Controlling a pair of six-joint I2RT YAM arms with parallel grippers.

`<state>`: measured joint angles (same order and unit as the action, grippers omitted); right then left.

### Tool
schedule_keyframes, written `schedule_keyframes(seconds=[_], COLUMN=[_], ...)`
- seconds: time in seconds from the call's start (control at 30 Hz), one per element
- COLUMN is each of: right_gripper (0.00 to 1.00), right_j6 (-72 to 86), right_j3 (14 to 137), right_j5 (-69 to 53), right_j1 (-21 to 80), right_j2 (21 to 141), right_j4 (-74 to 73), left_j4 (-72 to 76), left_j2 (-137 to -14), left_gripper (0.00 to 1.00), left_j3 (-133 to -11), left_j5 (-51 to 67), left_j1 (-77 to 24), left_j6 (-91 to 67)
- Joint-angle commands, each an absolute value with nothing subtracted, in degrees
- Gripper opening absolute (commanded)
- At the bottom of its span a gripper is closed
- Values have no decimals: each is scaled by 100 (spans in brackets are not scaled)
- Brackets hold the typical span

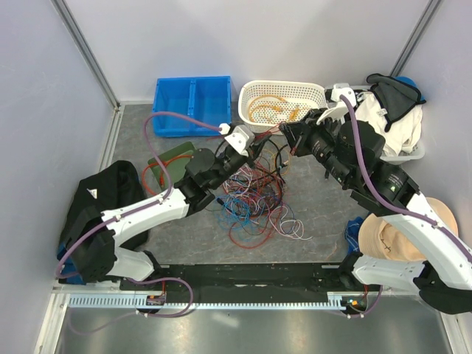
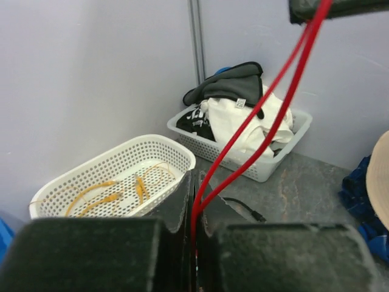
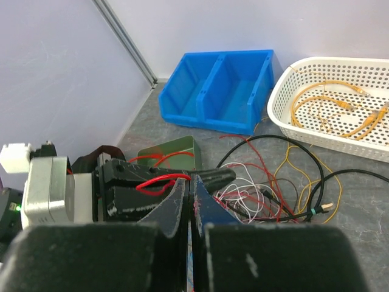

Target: Untangle the cables

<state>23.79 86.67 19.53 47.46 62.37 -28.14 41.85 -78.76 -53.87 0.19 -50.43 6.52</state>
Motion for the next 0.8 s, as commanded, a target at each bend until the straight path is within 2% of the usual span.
schedule_keyframes(seconds=[0.0, 0.03, 0.07, 0.17, 0.27, 0.33, 0.5, 0.77], right_gripper=[0, 1, 27, 67, 79, 82, 82, 82], right_j6=[2382, 2356, 2347, 2311, 2312, 2338, 2338, 2364], right_j3=[8552, 8447, 8385, 8209, 7955, 7684, 7190, 6654], right_j5=[2012, 2030, 2039, 2144, 2267, 2320, 2399, 2417], right_j1=[4755, 4764, 4755, 4755, 4755, 4755, 4755, 4755], right_j2=[6056, 6021, 5986, 5871, 5731, 5573, 5151, 4738], right_j4=[-2733, -2681, -2637, -2602, -2593, -2506, -2382, -2329], left_j4=[3789, 3379, 3131, 1665, 293, -287, -1115, -1371], left_j2=[-7708, -7604, -7559, -7453, -7523, -7558, -7462, -7383], left_gripper=[2, 2, 2, 2, 2, 2, 2, 2], left_j3=[-5765, -5948, -6081, -6906, -7925, -8583, -9166, -9755], left_j5=[-325, -343, -395, -947, -1703, -2248, -3005, -3085], left_j1=[-4948, -4948, -4948, -4948, -4913, -4835, -4475, -3578], left_j6=[765, 730, 695, 466, 404, 361, 238, 184])
